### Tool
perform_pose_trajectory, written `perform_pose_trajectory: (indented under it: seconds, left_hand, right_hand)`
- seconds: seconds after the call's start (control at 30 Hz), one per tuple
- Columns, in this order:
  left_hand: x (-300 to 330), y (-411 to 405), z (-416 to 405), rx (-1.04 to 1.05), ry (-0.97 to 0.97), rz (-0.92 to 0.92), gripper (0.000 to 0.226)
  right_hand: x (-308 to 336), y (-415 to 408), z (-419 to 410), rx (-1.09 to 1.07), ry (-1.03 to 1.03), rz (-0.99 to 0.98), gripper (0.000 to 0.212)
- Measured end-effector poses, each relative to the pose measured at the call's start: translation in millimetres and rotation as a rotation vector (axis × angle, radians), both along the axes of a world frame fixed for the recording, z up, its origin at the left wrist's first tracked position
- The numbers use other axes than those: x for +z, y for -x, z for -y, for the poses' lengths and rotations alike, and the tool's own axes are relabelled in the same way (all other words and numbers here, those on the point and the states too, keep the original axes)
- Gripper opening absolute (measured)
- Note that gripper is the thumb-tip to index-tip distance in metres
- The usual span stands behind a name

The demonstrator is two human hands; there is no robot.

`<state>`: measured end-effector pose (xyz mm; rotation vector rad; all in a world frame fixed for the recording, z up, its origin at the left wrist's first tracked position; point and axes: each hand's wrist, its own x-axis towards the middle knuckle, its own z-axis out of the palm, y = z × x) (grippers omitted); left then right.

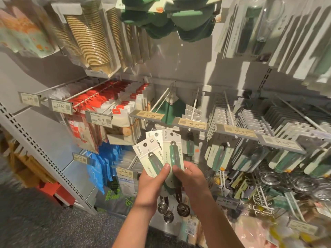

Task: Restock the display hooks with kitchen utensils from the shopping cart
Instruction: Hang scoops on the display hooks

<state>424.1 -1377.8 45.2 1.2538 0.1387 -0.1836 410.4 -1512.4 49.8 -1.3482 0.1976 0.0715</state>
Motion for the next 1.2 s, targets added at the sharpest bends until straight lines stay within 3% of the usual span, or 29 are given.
perform_pose_trajectory:
  seconds: [0.33, 0.47, 0.53, 0.67, 0.73, 1.1, 1.2]
  left_hand:
    - [-3.2, -2.8, -5.2, 0.094, -0.004, 0.008, 0.037]
    - [-3.4, -4.5, -2.7, 0.101, -0.032, 0.005, 0.037]
    - [-3.5, -4.3, -1.5, 0.095, -0.041, 0.000, 0.035]
    - [-3.0, -4.5, 2.4, 0.083, -0.050, -0.018, 0.032]
    - [-3.2, -5.0, 4.7, 0.079, -0.074, -0.020, 0.028]
    - [-1.1, -2.8, 6.9, 0.089, -0.106, 0.018, 0.033]
    - [0.4, -1.9, 3.5, 0.106, -0.103, 0.037, 0.033]
  right_hand:
    - [2.5, 3.1, -3.3, -0.125, 0.040, 0.026, 0.051]
    - [1.1, 5.1, 0.1, -0.168, 0.112, 0.047, 0.064]
    - [5.4, 9.8, 3.4, -0.215, 0.174, 0.072, 0.055]
    - [12.0, 17.3, 4.9, -0.292, 0.227, 0.172, 0.014]
    - [7.5, 16.3, 7.2, -0.347, 0.238, 0.160, 0.009]
    - [7.3, 2.5, 9.6, -0.432, 0.388, 0.007, 0.012]
    - [5.1, -8.0, 9.8, -0.453, 0.325, -0.066, 0.034]
